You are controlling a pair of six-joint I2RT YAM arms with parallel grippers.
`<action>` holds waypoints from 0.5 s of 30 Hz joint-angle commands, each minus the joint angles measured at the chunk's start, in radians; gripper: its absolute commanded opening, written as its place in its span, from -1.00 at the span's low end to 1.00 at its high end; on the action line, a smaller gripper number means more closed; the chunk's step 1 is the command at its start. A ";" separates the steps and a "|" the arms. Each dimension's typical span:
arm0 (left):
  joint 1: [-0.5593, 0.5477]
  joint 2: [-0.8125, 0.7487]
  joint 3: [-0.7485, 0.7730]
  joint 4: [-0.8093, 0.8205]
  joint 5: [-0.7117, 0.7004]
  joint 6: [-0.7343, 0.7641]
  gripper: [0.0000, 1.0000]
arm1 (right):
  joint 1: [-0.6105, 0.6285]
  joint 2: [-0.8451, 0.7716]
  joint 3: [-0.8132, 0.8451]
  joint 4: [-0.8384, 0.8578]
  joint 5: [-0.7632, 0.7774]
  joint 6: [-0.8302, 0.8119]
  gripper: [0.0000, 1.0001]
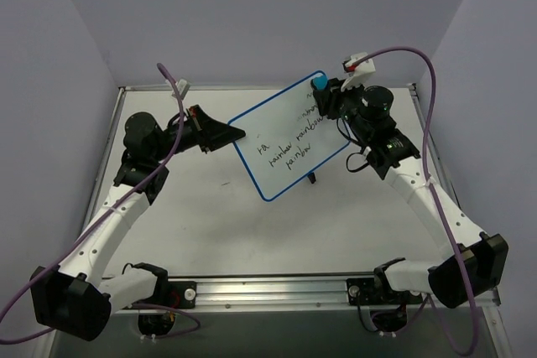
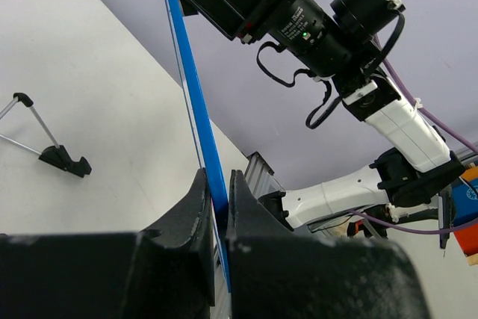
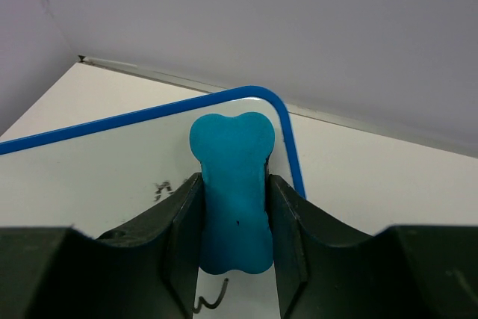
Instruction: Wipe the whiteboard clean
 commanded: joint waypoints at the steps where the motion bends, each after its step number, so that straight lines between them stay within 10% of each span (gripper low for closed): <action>1: -0.032 -0.087 0.056 0.346 0.210 -0.042 -0.95 | -0.036 0.054 0.003 -0.079 -0.027 -0.008 -0.87; 15: -0.033 -0.065 0.061 0.349 0.162 -0.034 -0.95 | 0.099 -0.041 -0.104 -0.086 -0.182 0.011 -0.90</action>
